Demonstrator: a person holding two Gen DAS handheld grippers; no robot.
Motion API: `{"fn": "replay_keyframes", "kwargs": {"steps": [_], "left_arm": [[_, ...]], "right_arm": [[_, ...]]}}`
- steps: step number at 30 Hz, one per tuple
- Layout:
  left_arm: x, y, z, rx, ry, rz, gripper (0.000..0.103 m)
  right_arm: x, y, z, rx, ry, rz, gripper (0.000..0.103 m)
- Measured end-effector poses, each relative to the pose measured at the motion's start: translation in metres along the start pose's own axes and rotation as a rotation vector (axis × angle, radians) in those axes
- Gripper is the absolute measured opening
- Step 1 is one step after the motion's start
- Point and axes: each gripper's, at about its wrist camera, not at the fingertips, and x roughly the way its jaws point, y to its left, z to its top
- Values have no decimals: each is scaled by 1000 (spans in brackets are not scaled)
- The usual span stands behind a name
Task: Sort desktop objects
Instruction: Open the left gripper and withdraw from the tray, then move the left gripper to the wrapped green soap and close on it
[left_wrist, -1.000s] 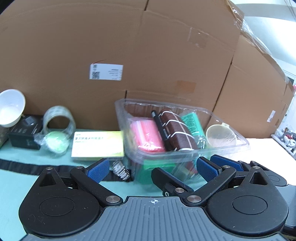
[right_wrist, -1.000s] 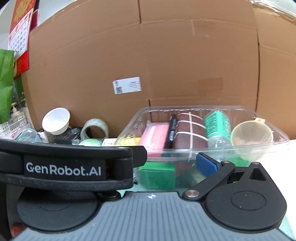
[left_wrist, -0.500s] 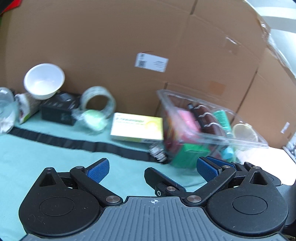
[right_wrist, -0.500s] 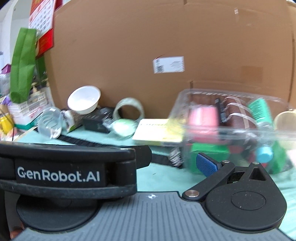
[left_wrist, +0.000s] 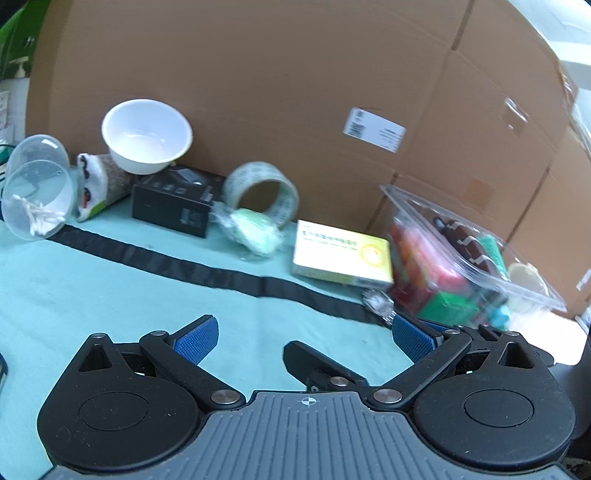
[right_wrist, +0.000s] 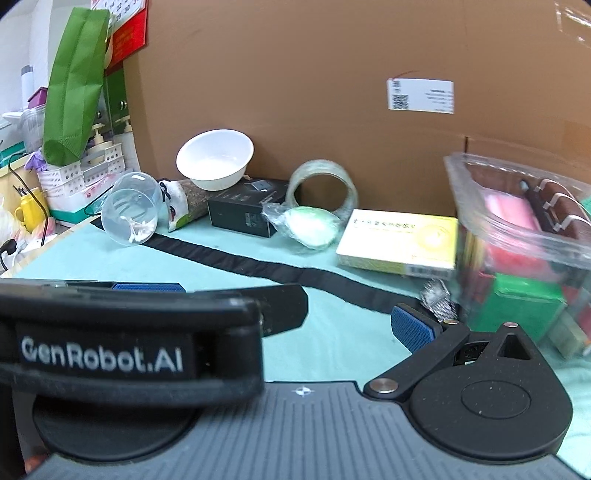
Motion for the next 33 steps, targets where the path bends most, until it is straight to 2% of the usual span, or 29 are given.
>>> {"fn": "replay_keyframes", "kwargs": {"steps": [10, 16, 25, 33], "left_arm": [[27, 37, 38, -74, -13, -12, 103], [53, 55, 56, -103, 11, -26, 100], [94, 71, 76, -139, 49, -53, 88], [127, 76, 82, -158, 89, -50, 70]], "right_arm": [[40, 1, 14, 1, 6, -6, 103], [63, -2, 27, -38, 5, 7, 100], [101, 6, 40, -134, 4, -21, 83], [126, 12, 43, -208, 3, -22, 67]]}}
